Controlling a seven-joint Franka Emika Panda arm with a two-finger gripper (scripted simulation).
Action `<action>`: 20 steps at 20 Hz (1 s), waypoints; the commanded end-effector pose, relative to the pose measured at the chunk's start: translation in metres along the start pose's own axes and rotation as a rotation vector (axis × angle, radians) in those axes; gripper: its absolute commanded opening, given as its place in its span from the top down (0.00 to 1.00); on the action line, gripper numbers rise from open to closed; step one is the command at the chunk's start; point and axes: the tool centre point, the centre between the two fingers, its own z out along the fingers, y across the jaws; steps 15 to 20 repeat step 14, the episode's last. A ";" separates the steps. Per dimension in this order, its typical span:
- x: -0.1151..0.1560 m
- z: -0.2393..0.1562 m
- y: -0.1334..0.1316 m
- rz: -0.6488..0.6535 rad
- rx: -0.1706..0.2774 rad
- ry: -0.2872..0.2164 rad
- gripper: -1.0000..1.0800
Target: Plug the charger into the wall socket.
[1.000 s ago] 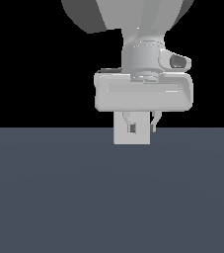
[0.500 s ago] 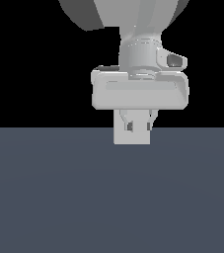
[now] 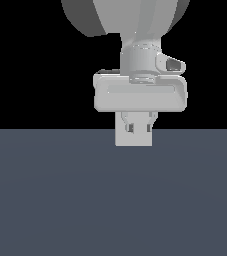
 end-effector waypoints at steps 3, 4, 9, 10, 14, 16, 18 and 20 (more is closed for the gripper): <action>0.016 0.002 0.000 0.000 0.000 0.000 1.00; 0.020 0.002 0.000 0.000 0.000 0.000 1.00; 0.032 0.003 0.000 -0.001 0.000 0.000 1.00; 0.034 0.003 0.000 -0.001 0.000 0.000 1.00; 0.036 0.004 0.000 -0.001 0.000 0.000 1.00; 0.036 0.004 0.000 -0.001 0.000 0.000 1.00; 0.036 0.004 0.000 -0.001 0.000 0.000 1.00; 0.036 0.004 0.000 -0.001 0.000 0.000 1.00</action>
